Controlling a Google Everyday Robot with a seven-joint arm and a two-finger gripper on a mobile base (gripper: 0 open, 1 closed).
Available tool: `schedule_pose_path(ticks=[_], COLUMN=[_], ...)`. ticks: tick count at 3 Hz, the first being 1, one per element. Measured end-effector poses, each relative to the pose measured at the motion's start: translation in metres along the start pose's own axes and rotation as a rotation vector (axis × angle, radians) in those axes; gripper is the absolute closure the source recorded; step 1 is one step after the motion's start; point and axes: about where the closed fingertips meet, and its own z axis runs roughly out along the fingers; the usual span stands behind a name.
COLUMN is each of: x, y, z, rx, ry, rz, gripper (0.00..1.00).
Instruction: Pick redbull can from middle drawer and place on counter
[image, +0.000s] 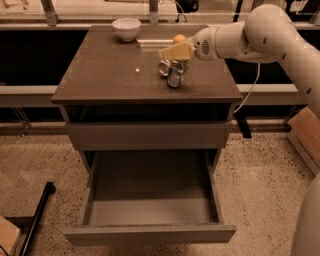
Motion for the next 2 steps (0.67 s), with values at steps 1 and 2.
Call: schedule_pose_path(ticks=[1,2], x=[0.0002,0.0002], y=[0.0009,0.0009], z=[0.0014,0.0014], rx=[-0.002,-0.002], ry=[0.001,0.001], rz=[0.000,0.000], gripper=[0.00,0.00])
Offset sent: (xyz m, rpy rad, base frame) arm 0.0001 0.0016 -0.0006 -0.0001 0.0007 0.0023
